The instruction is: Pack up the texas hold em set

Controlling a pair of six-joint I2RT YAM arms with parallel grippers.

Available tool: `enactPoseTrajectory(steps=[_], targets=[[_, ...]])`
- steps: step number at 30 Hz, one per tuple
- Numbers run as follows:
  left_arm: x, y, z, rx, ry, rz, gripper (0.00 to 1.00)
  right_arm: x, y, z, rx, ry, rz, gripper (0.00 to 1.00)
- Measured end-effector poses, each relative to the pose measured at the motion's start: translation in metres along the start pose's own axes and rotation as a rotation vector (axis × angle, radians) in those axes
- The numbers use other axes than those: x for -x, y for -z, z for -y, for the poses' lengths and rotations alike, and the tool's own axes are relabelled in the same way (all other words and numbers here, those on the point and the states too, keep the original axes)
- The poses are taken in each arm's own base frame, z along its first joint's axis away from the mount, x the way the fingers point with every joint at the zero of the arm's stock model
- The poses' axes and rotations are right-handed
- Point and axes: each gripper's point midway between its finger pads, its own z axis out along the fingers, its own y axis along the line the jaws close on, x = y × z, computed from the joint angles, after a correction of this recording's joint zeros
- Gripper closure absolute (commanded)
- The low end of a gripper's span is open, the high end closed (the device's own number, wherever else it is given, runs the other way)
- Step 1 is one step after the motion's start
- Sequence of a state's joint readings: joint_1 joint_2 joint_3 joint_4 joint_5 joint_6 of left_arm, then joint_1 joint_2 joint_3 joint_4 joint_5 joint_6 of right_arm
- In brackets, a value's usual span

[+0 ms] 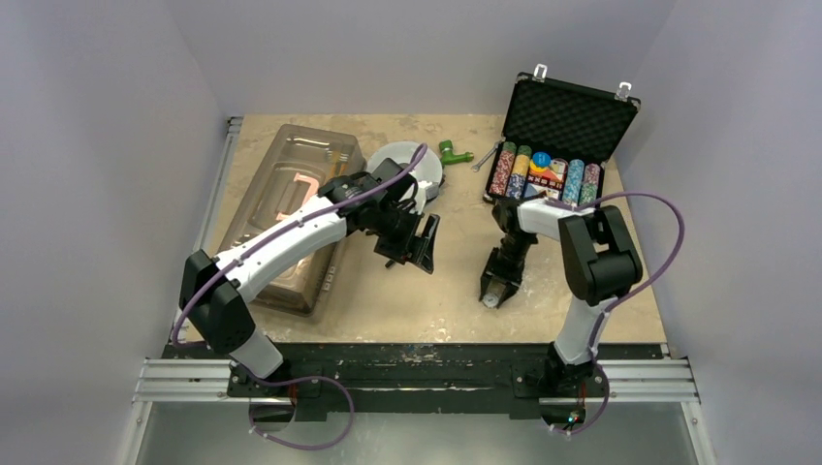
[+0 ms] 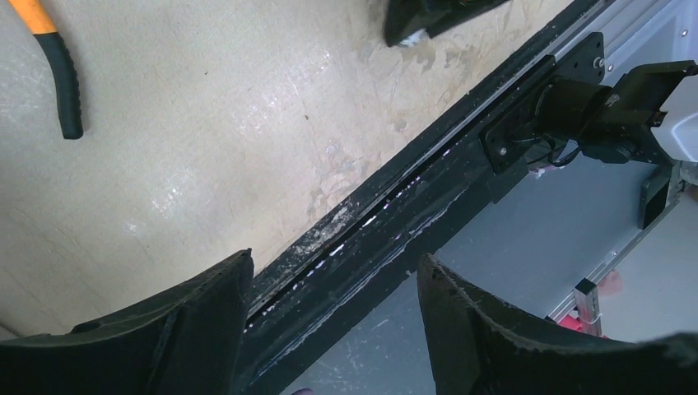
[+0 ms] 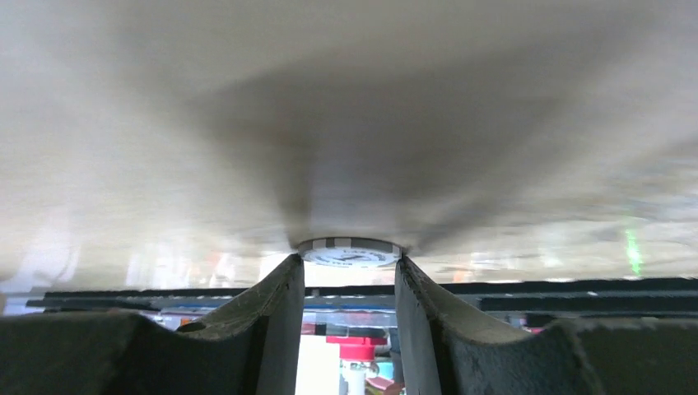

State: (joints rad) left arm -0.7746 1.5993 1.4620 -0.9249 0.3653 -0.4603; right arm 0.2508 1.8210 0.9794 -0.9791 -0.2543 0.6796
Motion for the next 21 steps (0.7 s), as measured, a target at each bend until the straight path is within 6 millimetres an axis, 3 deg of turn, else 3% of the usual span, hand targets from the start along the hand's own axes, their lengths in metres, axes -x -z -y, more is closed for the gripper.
enactPoseTrajectory(steps=[8,10,17,21], targets=[[-0.005,0.016,-0.001,0.019,-0.008,0.033,0.29,0.031,0.017,-0.108,0.133,0.162,0.144,0.74],[-0.007,0.018,-0.002,0.024,-0.006,0.031,0.29,0.037,0.019,-0.124,0.157,0.193,0.178,0.73],[-0.01,0.017,-0.008,0.05,-0.001,0.027,0.28,0.04,0.026,-0.132,0.15,0.301,0.26,0.31],[-0.009,0.026,-0.01,0.075,-0.007,0.06,0.27,0.043,0.032,-0.139,0.118,0.437,0.381,0.25]])
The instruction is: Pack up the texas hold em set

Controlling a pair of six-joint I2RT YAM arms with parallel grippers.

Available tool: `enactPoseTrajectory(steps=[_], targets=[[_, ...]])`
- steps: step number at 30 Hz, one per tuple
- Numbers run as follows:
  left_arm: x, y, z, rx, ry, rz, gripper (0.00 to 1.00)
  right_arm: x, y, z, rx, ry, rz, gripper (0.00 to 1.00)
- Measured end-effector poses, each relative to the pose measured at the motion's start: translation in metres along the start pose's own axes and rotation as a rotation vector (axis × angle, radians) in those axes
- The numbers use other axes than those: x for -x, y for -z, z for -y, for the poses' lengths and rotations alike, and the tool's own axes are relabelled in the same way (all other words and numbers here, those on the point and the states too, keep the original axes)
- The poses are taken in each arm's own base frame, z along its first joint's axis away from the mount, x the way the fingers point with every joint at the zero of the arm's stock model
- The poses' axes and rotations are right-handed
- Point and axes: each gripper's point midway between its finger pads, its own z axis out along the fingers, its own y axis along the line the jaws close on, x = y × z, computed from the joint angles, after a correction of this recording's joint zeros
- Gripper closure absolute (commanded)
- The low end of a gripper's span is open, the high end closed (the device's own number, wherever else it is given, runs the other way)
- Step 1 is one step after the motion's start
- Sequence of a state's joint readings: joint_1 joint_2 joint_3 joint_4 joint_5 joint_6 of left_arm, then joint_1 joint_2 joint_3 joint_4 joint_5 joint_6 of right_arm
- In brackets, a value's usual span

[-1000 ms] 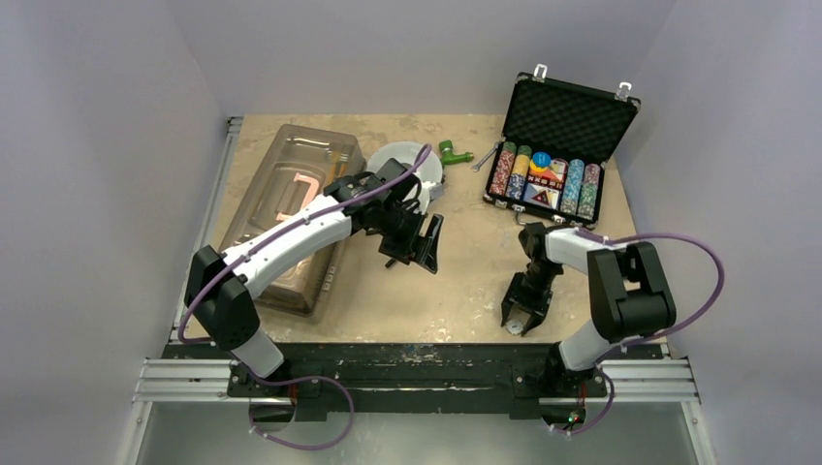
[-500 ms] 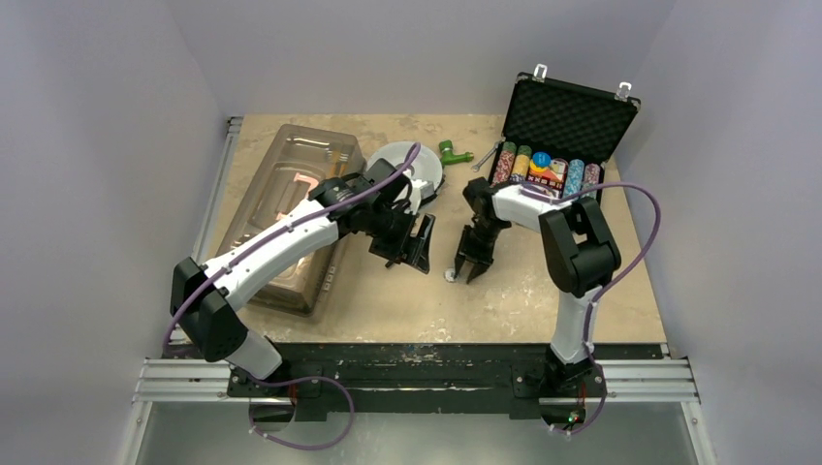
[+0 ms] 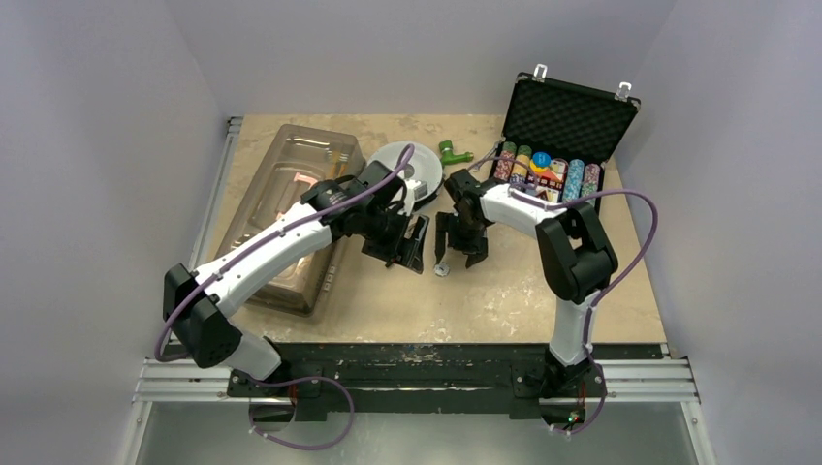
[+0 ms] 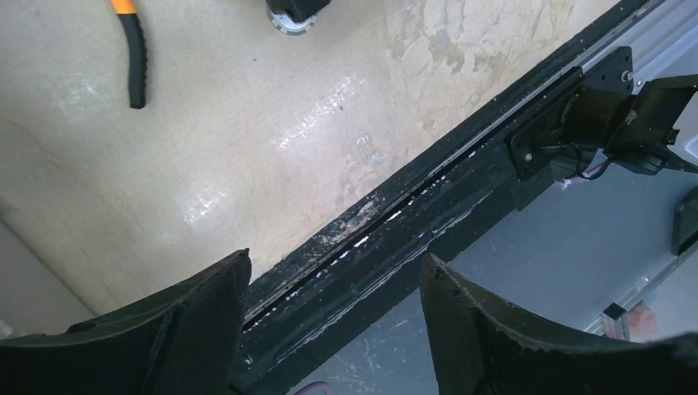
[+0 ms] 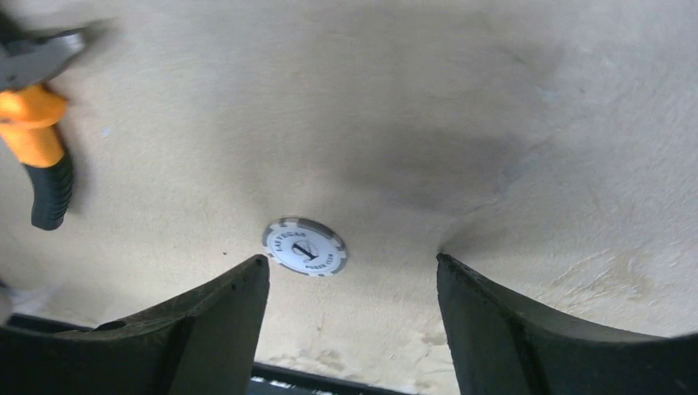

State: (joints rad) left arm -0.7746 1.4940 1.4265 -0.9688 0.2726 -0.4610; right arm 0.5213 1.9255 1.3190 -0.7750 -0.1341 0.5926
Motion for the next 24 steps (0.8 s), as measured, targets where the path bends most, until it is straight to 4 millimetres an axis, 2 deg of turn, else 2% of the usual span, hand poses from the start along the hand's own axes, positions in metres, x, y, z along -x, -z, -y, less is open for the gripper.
enactPoseTrajectory(steps=[3,7,12,17,24], targets=[[0.002,0.012,-0.003,0.028,-0.006,0.04,0.27,0.002,-0.001,-0.009,-0.026,0.124,0.062,0.27],[0.005,0.03,-0.009,0.072,-0.014,0.102,0.27,-0.007,-0.01,-0.021,-0.091,0.279,0.105,0.43],[0.006,0.045,-0.014,0.106,-0.017,0.151,0.27,-0.008,-0.014,-0.03,-0.161,0.368,0.155,0.5],[0.004,0.048,-0.017,0.123,-0.015,0.148,0.27,-0.006,-0.014,-0.031,-0.175,0.374,0.17,0.51],[0.003,0.048,-0.017,0.125,-0.015,0.144,0.26,-0.006,-0.014,-0.031,-0.191,0.379,0.183,0.48]])
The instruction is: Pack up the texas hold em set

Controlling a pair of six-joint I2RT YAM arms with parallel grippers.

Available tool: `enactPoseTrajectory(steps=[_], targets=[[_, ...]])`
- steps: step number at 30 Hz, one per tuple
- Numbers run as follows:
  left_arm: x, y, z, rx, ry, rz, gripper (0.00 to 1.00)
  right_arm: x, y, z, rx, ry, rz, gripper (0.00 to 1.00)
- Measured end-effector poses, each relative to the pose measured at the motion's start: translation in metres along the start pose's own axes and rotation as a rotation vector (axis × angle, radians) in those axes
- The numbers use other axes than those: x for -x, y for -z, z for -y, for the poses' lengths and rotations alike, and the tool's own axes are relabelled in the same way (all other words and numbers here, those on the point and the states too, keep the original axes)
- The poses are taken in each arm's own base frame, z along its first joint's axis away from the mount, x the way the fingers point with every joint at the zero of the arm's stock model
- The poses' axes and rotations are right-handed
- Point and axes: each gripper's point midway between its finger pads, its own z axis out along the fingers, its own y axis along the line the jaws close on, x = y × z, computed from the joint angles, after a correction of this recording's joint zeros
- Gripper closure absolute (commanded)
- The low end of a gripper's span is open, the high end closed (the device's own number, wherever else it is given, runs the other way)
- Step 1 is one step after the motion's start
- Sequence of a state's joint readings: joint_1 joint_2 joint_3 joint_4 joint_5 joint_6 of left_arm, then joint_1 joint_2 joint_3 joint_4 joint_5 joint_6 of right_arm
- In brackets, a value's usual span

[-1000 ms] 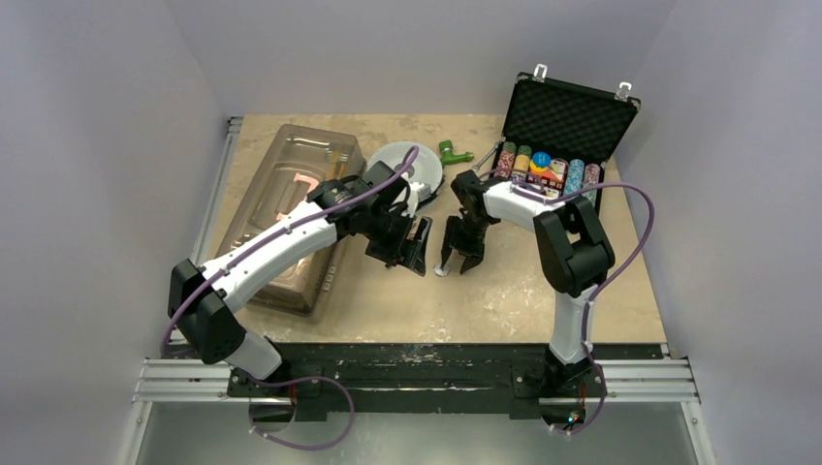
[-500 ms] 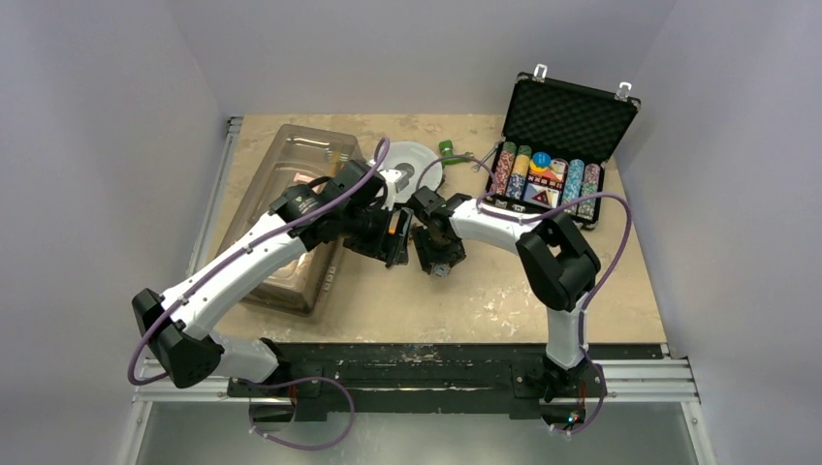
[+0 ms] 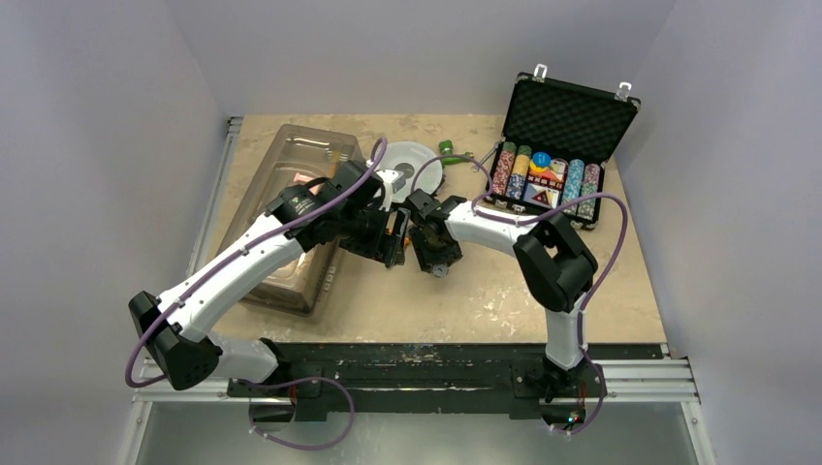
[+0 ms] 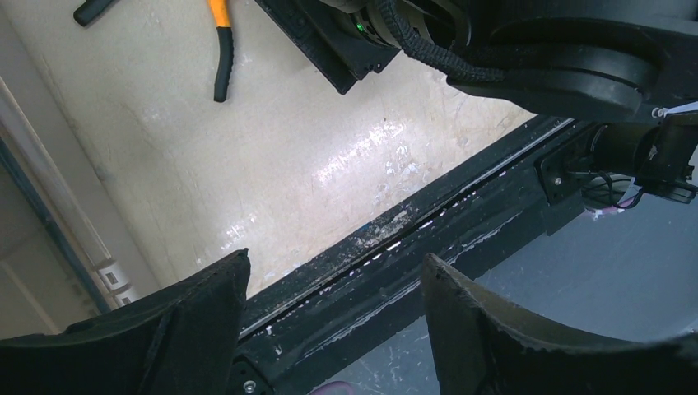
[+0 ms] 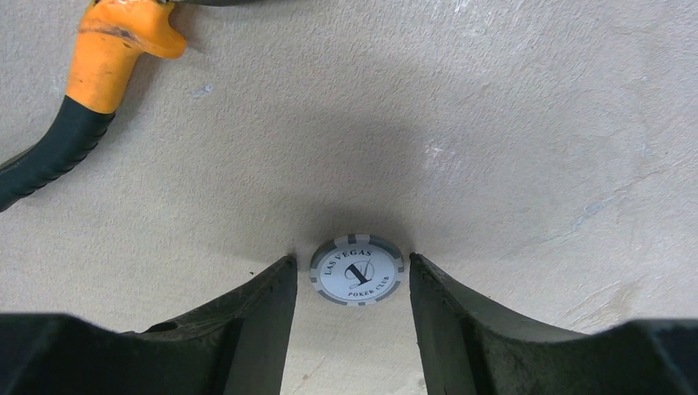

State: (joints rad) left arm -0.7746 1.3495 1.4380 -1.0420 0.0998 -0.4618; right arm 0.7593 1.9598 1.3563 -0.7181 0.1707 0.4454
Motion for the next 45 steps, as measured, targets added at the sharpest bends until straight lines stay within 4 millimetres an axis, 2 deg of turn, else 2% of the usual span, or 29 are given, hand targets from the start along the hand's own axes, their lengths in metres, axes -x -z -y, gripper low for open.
enactPoseTrajectory(steps=[16,20,25,34,45], targets=[[-0.001,-0.008,0.0,0.004,0.003,-0.026,0.26,-0.003,0.0,-0.003,0.035,-0.01,0.032,0.55],[0.001,-0.007,0.001,-0.001,0.002,-0.023,0.26,-0.003,0.0,-0.004,0.045,-0.014,0.043,0.54],[0.0,-0.009,0.002,-0.005,0.003,-0.033,0.26,-0.003,0.0,-0.005,0.055,-0.016,0.053,0.49],[0.0,-0.013,0.004,-0.008,0.005,-0.047,0.26,-0.004,0.0,-0.005,0.066,0.009,0.068,0.53],[0.0,-0.013,0.004,-0.008,0.005,-0.05,0.26,-0.005,0.0,-0.002,0.067,0.087,0.066,0.53]])
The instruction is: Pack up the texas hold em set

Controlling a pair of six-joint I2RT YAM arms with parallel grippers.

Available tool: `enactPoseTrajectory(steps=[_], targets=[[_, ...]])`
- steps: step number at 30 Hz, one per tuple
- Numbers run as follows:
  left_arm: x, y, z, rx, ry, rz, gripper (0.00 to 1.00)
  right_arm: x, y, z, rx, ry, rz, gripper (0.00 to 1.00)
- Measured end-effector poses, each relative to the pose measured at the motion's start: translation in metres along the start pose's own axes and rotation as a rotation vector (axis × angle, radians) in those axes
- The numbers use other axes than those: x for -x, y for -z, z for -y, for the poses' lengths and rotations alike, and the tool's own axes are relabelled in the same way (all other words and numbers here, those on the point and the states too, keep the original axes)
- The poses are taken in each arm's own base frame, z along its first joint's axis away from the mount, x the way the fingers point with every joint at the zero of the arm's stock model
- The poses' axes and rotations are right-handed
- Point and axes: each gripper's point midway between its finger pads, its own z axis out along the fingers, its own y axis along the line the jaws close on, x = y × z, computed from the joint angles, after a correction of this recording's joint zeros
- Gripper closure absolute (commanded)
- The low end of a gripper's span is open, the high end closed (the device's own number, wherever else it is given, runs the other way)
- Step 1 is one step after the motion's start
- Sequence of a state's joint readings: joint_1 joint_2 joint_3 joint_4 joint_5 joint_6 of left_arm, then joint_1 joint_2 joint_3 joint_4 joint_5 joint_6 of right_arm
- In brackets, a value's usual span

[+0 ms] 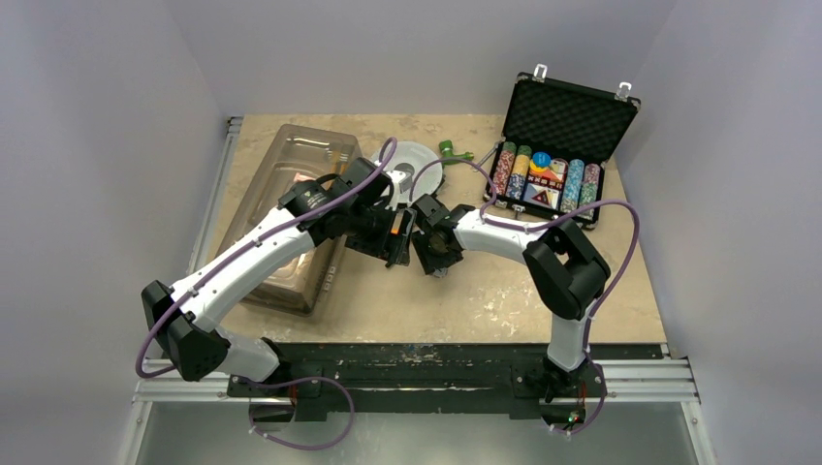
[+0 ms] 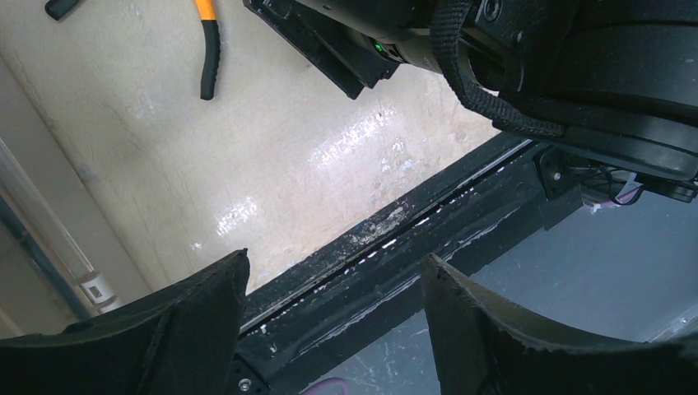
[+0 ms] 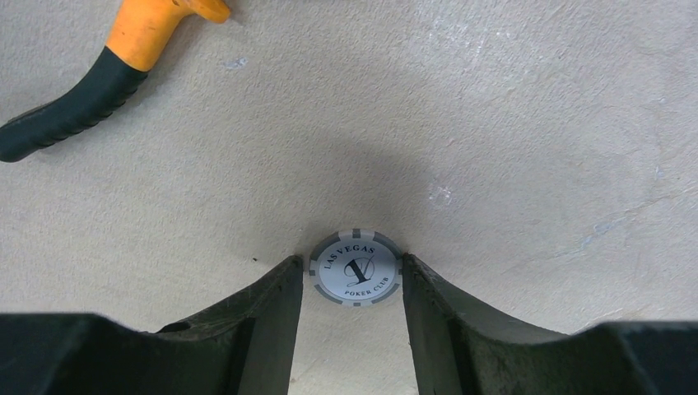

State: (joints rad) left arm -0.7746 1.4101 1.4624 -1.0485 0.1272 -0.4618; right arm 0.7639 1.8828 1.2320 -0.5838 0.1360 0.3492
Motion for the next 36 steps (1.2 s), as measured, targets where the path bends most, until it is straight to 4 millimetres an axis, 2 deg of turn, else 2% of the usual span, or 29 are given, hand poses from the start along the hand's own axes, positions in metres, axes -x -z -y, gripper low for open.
enactPoseTrajectory(steps=[6,11,15,20,25,36], targets=[[0.0,0.0,0.0,0.0,0.0,-0.001,0.26,0.0,0.0,0.001,0.0,0.015,-0.002,0.59],[0.0,-0.001,0.0,0.0,0.002,-0.005,0.26,0.0,0.0,0.0,0.003,0.02,-0.002,0.72],[0.003,-0.001,0.003,-0.053,0.069,-0.011,0.26,0.0,0.0,-0.001,0.004,0.022,-0.004,0.73],[0.012,-0.002,-0.02,-0.07,0.21,0.01,0.26,0.0,0.001,0.0,0.004,0.021,-0.002,0.75],[0.018,0.003,-0.024,-0.087,0.25,0.024,0.27,0.0,0.002,0.002,0.018,0.009,0.003,0.78],[0.038,0.011,-0.035,-0.142,0.371,0.074,0.27,-0.005,0.004,0.045,0.014,-0.083,-0.014,0.82]])
